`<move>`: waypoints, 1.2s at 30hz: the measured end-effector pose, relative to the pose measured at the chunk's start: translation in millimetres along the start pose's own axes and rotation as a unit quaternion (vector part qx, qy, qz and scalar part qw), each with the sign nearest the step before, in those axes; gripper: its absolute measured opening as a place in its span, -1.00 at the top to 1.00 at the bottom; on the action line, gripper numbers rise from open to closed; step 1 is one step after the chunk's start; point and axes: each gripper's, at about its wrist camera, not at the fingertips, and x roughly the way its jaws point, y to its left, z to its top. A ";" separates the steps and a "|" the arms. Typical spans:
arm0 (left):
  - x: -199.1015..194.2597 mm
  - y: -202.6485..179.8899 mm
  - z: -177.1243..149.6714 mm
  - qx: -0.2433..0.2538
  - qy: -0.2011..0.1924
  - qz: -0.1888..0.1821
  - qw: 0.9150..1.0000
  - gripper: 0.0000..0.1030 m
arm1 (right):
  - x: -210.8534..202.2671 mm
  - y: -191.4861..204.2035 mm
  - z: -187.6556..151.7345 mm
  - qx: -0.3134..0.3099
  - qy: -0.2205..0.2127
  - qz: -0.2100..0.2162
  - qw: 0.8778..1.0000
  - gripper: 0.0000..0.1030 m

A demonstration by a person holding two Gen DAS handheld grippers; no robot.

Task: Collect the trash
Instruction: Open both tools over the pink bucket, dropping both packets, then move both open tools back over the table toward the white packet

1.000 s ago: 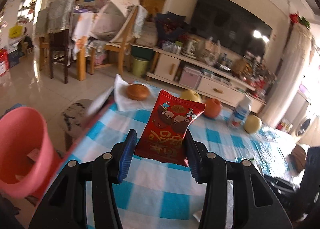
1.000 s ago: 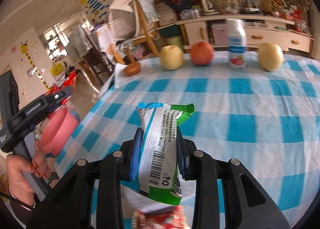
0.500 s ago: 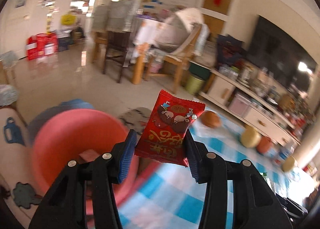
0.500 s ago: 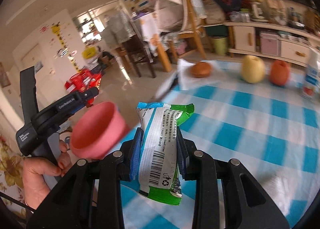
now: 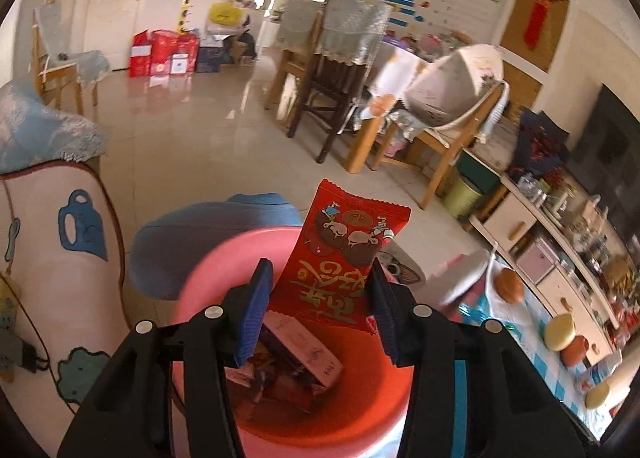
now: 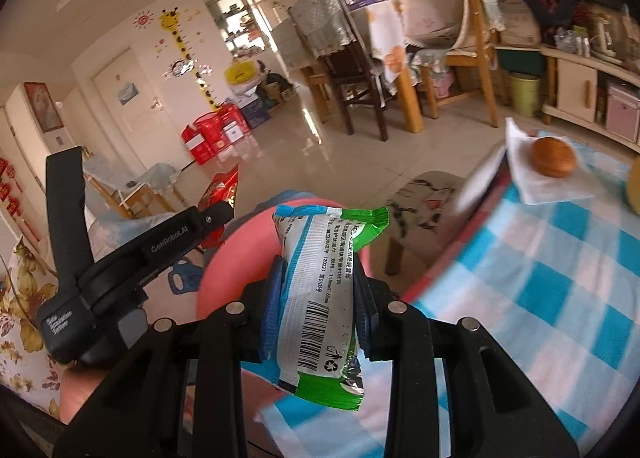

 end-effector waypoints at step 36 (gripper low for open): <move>-26.6 -73.1 -26.7 0.089 -0.028 -0.103 0.990 -0.74 | -113.8 -21.9 -75.6 0.001 -0.047 -0.199 0.979 -0.82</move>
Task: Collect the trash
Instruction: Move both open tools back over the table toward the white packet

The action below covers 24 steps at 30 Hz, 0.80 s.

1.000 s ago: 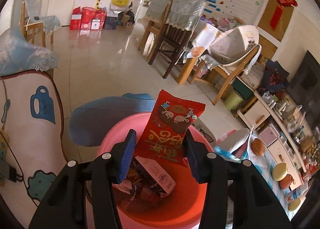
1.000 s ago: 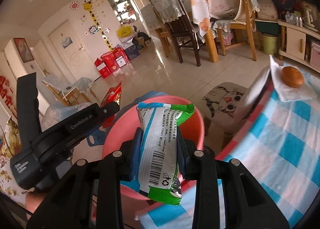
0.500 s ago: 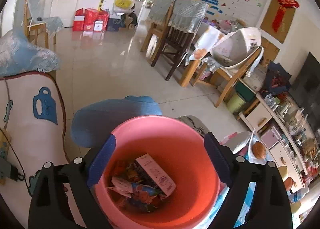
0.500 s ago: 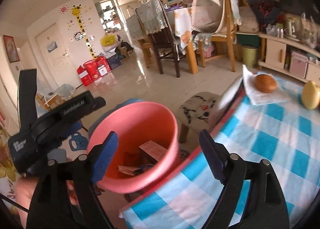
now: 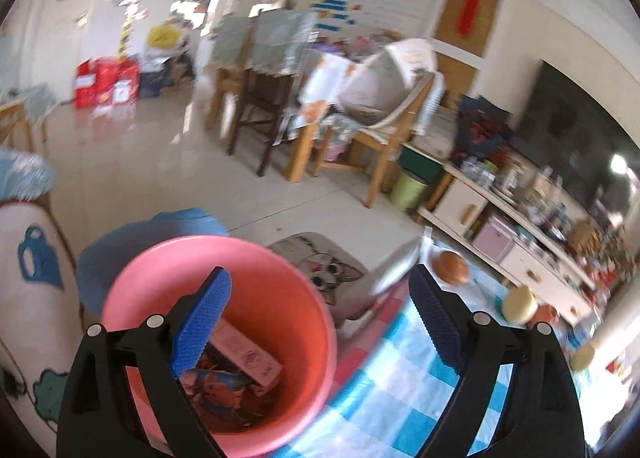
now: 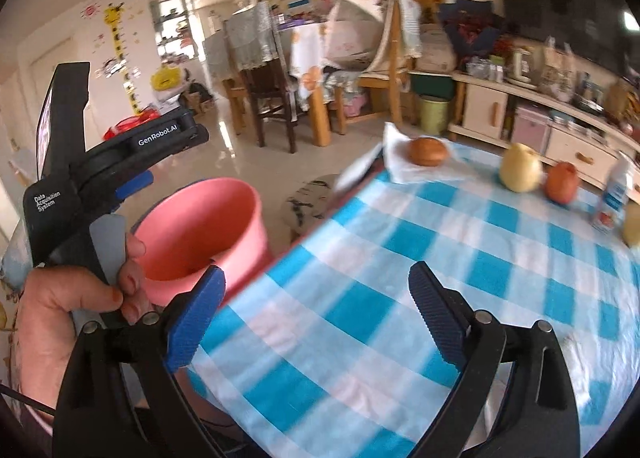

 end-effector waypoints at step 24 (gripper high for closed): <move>-29.0 -119.1 -55.1 0.163 -0.013 -0.098 0.982 -0.74 | -118.5 -88.9 -34.0 0.041 -0.075 -0.103 0.991 -0.84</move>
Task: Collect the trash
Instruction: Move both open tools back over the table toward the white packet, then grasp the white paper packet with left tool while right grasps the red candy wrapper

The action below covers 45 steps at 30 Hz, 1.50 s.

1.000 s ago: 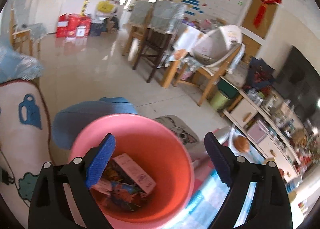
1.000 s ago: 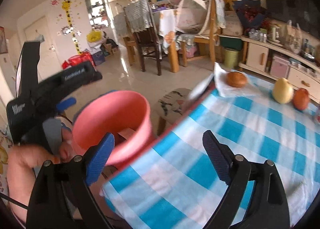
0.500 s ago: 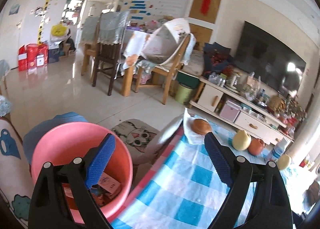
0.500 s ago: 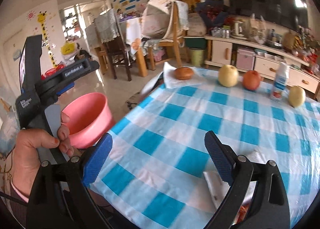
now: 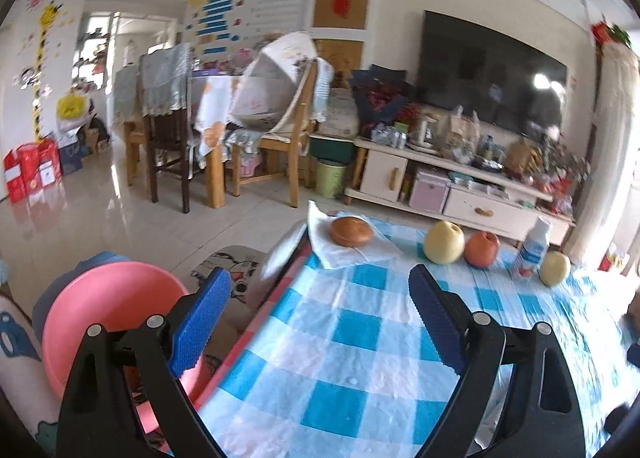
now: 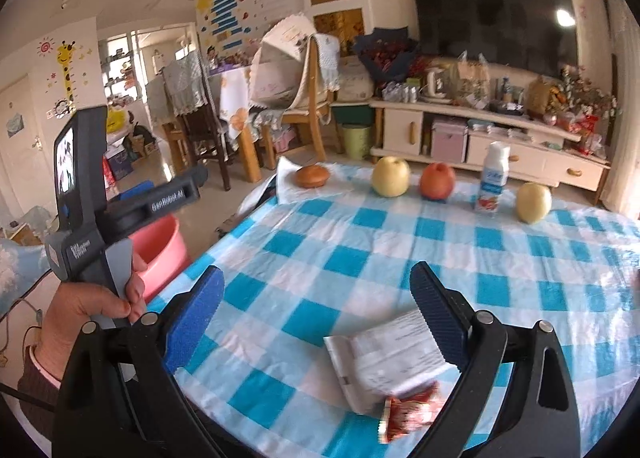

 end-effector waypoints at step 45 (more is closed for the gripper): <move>-42.9 -139.1 -84.0 0.097 0.129 -0.172 0.972 -0.74 | -51.5 -133.3 -23.0 0.057 -0.034 -0.059 0.996 -0.84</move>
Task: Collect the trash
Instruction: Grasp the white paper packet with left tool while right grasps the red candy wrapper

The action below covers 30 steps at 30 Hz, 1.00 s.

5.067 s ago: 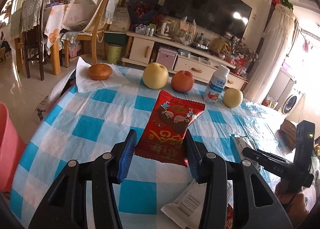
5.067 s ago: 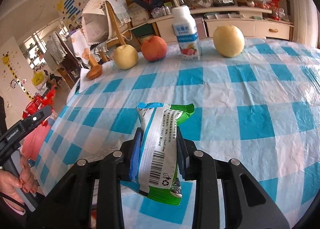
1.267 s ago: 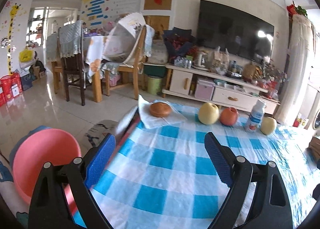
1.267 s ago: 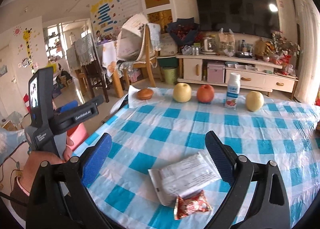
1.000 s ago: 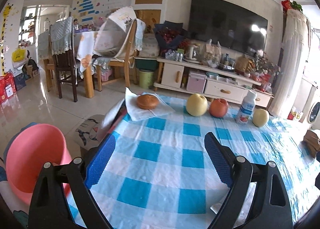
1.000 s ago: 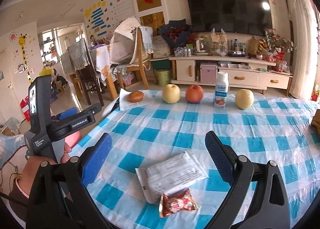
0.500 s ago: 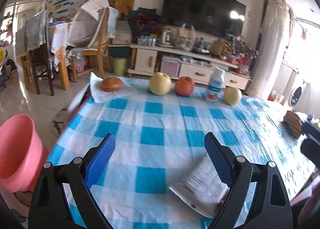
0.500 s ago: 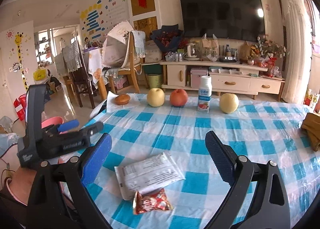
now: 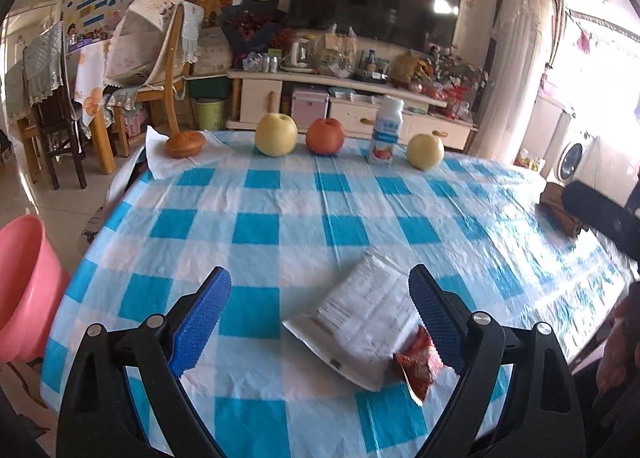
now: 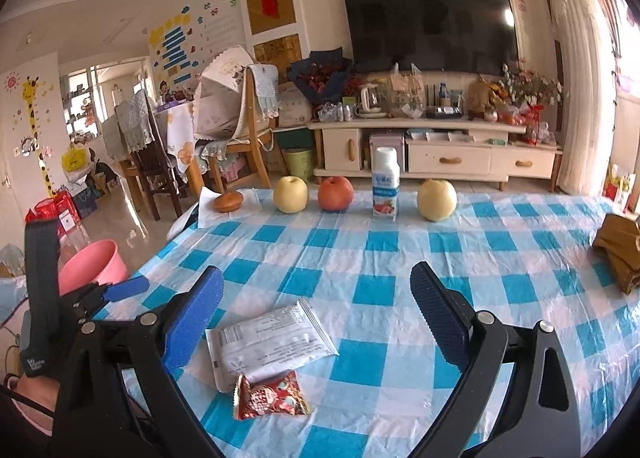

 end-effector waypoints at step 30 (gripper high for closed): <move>89.6 -26.2 -7.3 0.150 0.160 -0.151 0.964 -0.74 | 87.2 19.7 -88.5 -0.065 0.282 0.158 0.944 -0.84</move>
